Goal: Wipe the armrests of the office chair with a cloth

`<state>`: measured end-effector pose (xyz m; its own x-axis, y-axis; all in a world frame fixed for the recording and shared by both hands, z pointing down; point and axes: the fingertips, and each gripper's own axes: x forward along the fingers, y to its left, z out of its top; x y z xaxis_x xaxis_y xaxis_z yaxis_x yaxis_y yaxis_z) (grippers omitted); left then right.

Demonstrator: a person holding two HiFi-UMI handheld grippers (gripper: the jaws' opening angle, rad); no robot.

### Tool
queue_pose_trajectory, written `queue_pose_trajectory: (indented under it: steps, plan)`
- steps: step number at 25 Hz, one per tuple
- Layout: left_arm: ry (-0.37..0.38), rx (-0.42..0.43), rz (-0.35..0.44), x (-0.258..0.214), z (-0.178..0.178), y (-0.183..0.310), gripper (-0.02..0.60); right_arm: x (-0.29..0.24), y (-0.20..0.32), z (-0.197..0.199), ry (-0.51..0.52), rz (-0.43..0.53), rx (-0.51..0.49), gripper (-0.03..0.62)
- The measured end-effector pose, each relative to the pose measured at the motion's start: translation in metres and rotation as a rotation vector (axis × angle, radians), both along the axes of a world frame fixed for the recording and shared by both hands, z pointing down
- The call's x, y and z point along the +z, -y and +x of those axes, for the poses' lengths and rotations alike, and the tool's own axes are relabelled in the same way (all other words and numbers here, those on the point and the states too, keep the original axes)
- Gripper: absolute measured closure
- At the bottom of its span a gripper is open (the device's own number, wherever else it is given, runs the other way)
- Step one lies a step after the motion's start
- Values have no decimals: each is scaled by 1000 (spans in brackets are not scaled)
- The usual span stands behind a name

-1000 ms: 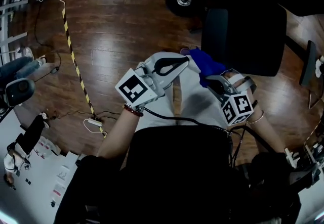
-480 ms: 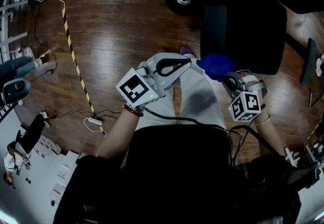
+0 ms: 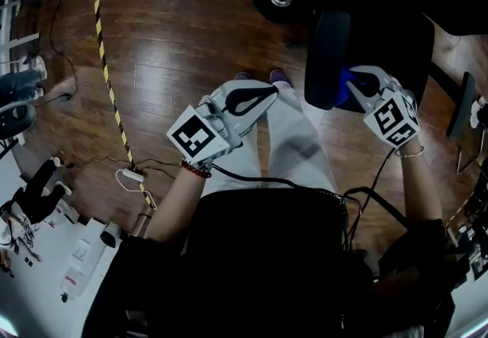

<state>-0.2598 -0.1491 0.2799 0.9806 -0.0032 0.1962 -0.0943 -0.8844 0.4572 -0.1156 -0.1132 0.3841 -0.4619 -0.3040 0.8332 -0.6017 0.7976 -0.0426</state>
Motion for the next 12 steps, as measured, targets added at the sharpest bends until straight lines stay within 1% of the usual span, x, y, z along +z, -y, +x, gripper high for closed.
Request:
queue_pose_trajectory:
  steps: [4, 8, 12]
  plan:
    - [10, -29, -13, 5, -6, -1, 575, -4, 33, 17, 1, 37, 66, 551]
    - [-5, -69, -14, 4, -11, 2, 575, -10, 81, 33, 23, 125, 181, 552]
    - [-3, -100, -28, 6, -18, 0, 575, -13, 117, 48, 19, 199, 263, 551]
